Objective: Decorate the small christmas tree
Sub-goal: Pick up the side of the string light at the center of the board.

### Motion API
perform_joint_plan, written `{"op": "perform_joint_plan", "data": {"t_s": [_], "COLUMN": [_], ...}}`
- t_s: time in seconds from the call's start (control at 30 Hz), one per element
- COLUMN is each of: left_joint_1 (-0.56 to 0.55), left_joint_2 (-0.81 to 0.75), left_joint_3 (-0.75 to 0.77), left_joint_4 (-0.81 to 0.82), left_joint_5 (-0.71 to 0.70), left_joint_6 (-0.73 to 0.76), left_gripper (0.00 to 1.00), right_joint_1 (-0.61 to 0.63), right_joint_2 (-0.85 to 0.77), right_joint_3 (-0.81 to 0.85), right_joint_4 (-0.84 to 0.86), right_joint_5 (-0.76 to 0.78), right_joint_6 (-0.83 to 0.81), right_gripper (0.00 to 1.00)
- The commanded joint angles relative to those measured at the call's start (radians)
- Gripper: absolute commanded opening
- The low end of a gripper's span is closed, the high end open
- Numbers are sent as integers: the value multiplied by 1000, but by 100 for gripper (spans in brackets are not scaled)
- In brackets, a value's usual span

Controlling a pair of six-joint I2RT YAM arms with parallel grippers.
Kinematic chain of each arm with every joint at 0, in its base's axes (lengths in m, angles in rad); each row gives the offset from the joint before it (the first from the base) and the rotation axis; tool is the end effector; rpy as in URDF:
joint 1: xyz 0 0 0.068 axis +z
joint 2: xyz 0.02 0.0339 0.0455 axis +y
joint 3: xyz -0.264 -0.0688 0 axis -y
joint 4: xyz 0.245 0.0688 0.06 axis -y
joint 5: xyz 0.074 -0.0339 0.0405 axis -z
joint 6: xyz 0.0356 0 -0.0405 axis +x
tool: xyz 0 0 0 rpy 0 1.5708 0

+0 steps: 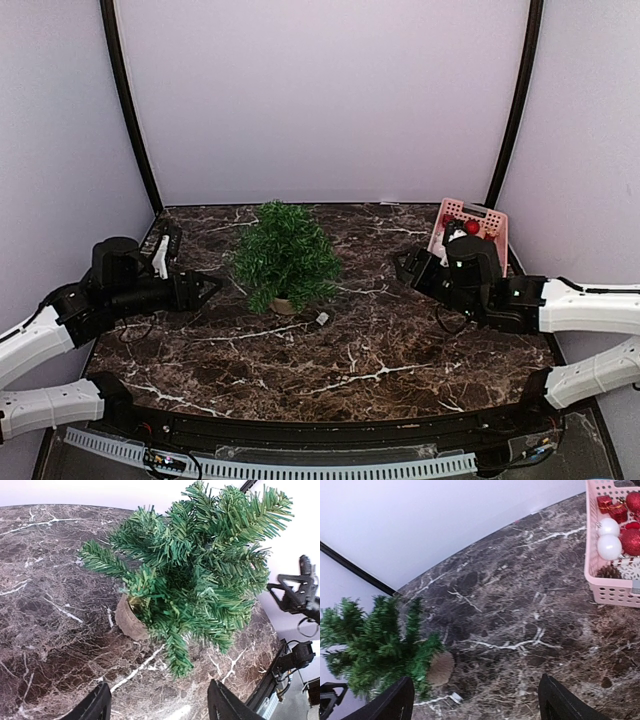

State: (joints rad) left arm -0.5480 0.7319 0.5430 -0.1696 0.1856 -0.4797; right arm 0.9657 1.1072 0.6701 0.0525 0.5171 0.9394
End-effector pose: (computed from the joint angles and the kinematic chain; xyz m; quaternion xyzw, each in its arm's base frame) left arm 0.1482 -0.0981 0.2646 0.0807 0.8160 -0.3451 0.4566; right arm 0.1547 0.1928 0.2609 0.1324 0.8035 0.3174 0.4860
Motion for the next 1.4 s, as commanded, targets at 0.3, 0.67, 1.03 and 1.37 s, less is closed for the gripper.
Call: {"op": "perform_joint_plan", "data": {"t_s": [0.3,0.67,1.03,1.37], "left_joint_1": [-205,-226,-225,-226], "left_joint_2": [64,101,78,62], "left_joint_3": [-45,-54,-58,-40], "left_joint_4": [115,162,128,89], "left_joint_5": [-27,-36,-66,-90], "left_joint_6": [-187,-198,-184,-159], "left_gripper": [68,68,68,69], "right_joint_1": [-86,-62,-63,-57], "right_joint_2": [120,284,418,491], "right_joint_3": [-111,-96,-32,13], "right_joint_4": [-140,11,88,64], "right_joint_5": [-402,-439,-451,-401], "right_joint_6": [-65,19,40,74], "right_gripper": [80,56,45,21]}}
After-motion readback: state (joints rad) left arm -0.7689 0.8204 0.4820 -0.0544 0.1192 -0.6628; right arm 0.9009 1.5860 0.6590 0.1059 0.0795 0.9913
